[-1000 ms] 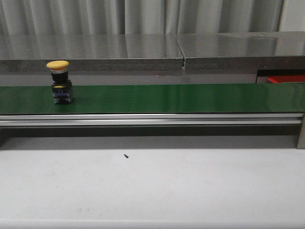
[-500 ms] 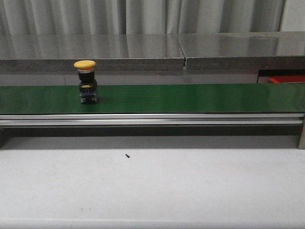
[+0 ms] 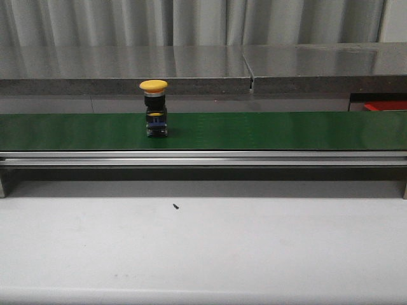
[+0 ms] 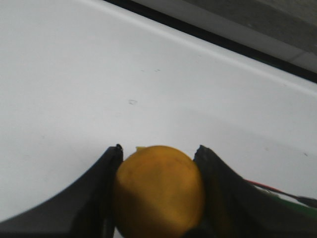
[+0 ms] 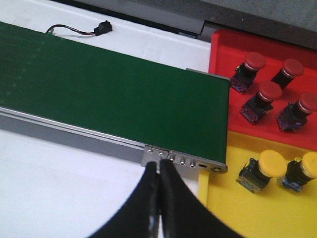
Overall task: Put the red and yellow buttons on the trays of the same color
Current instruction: 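Grasp the second yellow button with the left gripper and place it on the belt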
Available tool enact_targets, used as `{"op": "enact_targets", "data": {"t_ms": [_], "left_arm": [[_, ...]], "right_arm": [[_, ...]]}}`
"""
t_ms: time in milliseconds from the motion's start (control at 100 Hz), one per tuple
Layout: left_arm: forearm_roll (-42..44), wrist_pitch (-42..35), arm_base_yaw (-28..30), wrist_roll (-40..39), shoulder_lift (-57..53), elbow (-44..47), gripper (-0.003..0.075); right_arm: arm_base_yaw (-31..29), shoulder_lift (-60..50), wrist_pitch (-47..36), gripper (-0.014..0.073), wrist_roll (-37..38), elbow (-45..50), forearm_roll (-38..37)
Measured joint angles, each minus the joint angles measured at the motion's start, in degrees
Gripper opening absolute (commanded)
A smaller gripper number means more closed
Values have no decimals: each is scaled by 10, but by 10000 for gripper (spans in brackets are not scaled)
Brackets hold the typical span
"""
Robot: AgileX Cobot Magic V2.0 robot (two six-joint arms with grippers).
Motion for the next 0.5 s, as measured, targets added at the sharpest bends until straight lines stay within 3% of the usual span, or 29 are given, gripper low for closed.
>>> {"op": "enact_targets", "data": {"t_ms": [500], "left_arm": [[4,-13,-92,6,-50,146,-6]], "right_arm": [[0,0,-21,-68,0,0,0]]}}
